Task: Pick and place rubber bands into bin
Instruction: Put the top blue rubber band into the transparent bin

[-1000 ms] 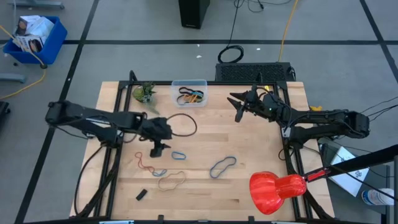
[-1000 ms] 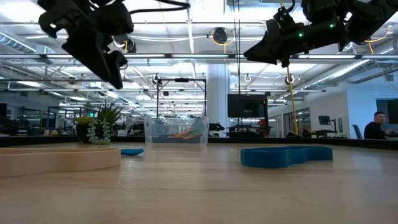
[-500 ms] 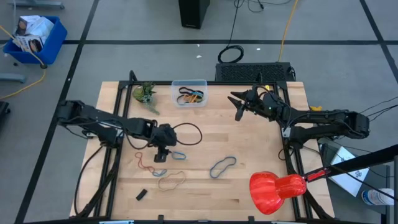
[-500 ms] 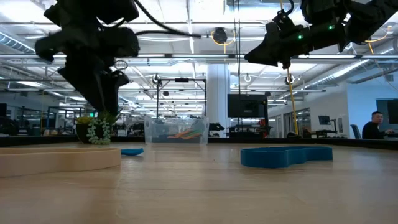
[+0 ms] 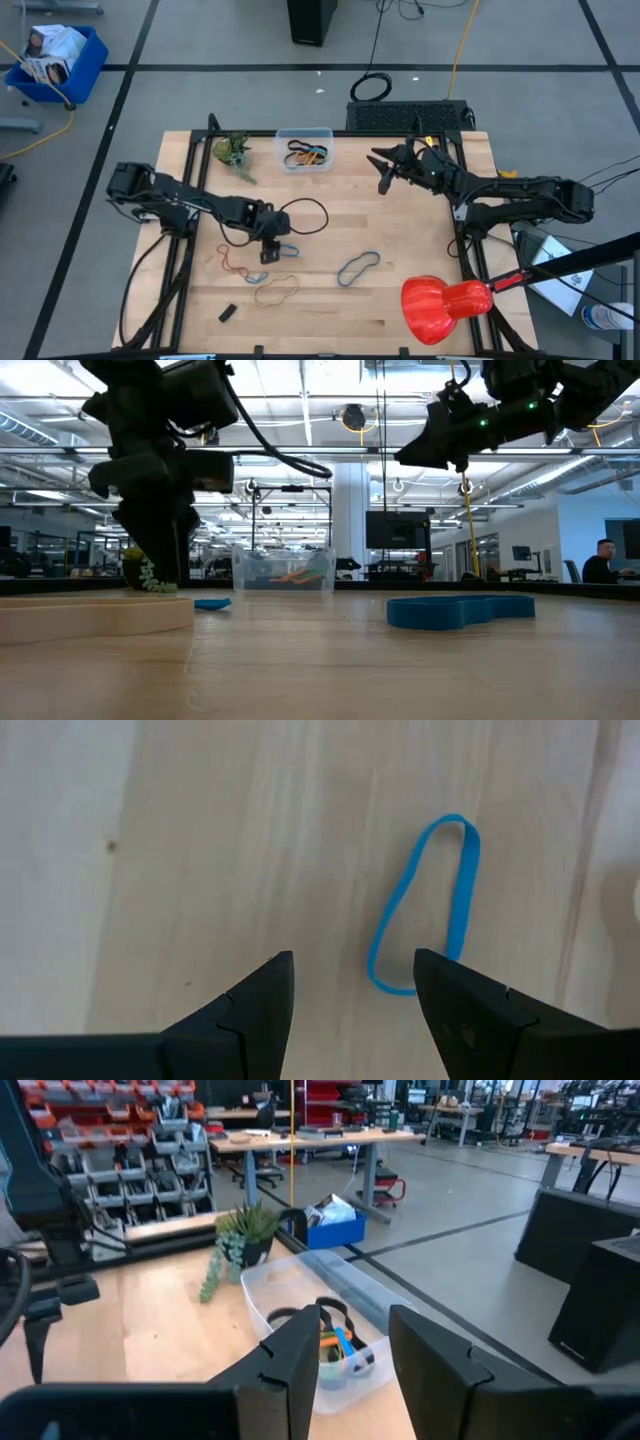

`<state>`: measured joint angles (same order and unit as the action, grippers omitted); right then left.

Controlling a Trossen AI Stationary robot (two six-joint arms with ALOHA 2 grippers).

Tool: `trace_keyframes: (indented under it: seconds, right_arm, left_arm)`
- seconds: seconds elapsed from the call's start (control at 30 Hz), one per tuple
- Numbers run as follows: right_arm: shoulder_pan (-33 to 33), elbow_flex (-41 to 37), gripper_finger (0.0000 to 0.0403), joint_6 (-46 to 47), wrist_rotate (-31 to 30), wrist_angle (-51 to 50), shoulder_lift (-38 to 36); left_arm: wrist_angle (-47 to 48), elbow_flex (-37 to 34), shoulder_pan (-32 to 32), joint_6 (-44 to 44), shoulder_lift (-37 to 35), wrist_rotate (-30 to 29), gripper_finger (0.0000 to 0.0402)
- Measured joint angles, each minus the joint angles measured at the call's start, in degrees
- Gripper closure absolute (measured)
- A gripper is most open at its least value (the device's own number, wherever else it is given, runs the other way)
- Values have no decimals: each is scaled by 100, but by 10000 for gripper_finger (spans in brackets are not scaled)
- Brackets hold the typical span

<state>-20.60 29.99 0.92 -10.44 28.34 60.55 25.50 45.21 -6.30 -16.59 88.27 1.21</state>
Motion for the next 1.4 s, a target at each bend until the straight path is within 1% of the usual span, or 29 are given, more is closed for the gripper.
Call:
trace_keyframes:
  seconds: [0.3, 0.4, 0.5, 0.7, 0.9, 1.17, 1.4]
  right_arm:
    - [0, 0, 287, -123, 0, -202, 0]
    - [-1, 0, 287, -203, -1, -204, 0]
    - [-2, 0, 287, -219, 0, -204, -1]
    - [-4, 0, 287, -334, 0, -206, -1]
    - [-4, 0, 287, -334, -2, -206, -2]
    - [-4, 0, 287, -336, -2, -206, 0]
    - [-4, 0, 287, -336, -2, -208, 0]
  left_arm:
    - [-222, 1, -97, -95, 412, 24, 188]
    - [-217, 15, -97, -161, 492, 10, 201]
    - [-193, 18, -95, -185, 520, -22, 233]
    - [-180, 11, -82, -224, 527, -60, 317]
    - [-243, 7, -85, -298, 535, 160, 391]
    - [-330, 0, -79, -369, 539, 286, 397]
    - [-352, -2, -82, -646, 542, 321, 398]
